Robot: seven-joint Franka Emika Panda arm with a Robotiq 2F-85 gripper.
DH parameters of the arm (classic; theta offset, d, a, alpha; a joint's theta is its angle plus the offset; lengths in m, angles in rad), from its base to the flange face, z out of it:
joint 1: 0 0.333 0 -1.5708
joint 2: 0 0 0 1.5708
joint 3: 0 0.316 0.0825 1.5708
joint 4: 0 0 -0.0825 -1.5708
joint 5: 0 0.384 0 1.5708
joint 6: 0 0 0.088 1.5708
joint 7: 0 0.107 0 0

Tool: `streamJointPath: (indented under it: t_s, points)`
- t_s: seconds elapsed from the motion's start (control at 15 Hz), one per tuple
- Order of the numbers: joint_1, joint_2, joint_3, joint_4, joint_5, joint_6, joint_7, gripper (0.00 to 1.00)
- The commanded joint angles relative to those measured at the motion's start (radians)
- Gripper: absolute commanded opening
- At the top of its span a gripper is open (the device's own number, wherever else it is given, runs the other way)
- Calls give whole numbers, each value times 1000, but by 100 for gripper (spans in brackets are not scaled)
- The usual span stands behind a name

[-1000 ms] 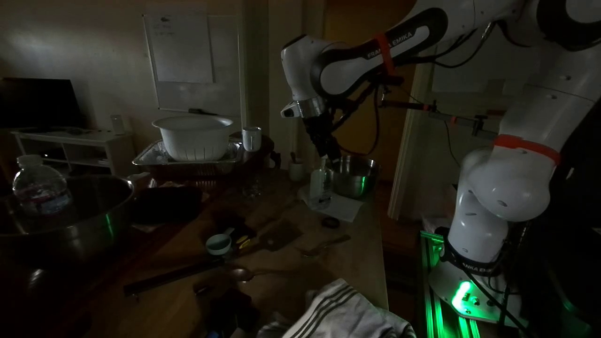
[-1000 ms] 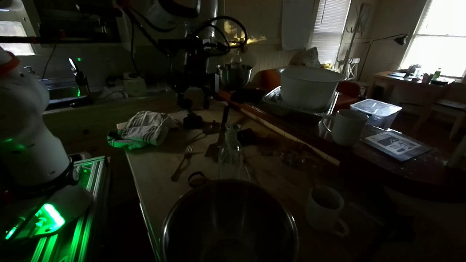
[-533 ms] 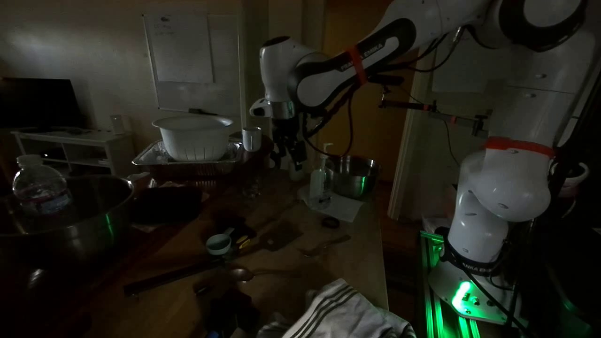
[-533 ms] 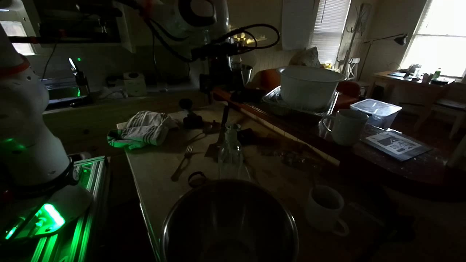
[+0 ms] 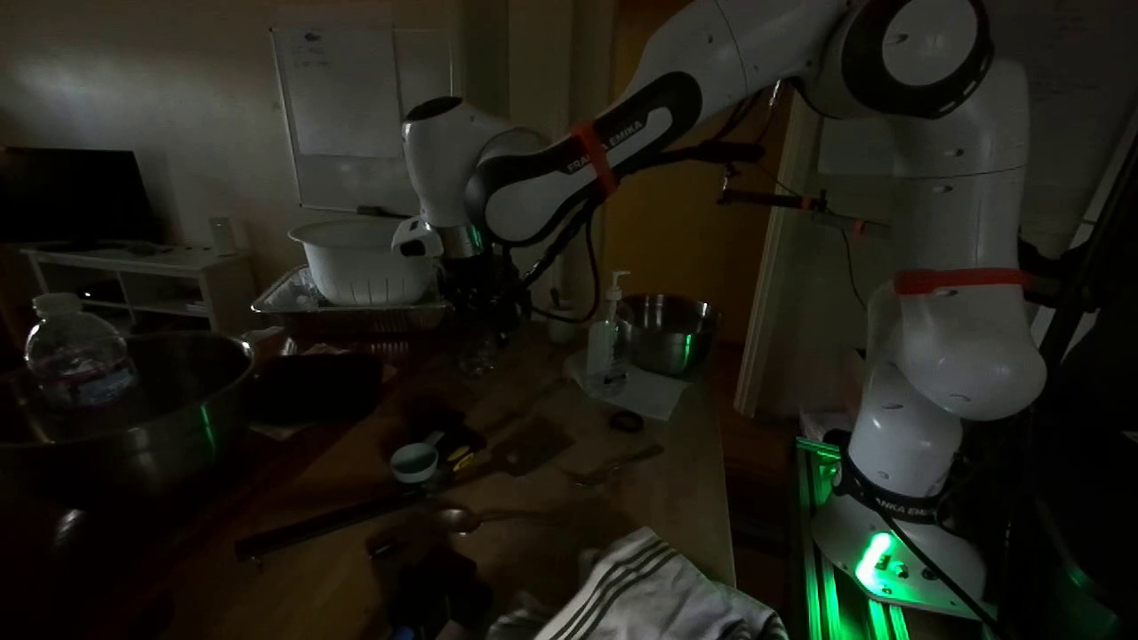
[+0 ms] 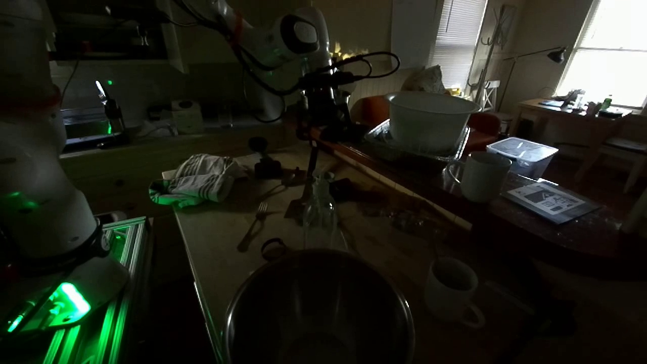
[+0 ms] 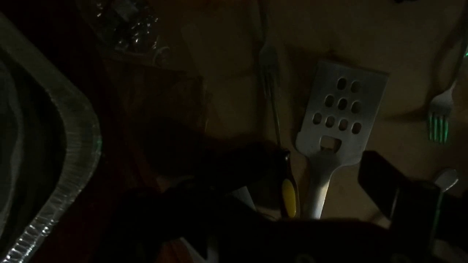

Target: Put the yellow screwdriver on the top counter

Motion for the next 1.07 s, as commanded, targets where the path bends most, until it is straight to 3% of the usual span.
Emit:
streamJointPath:
  t_s: [0.0,0.33,0.67,0.8,0.93,1.0]
  points:
    - [-7,0,8,6,-2,-5,0,100]
    - [29,98,49,88,-11,3,-29,100]
    - [68,49,72,-26,-2,89,222,100]
    - [87,41,68,-76,-69,150,338,100]
    - [64,66,69,-104,-58,226,339,100]
    - [75,73,80,-45,-46,146,313,100]
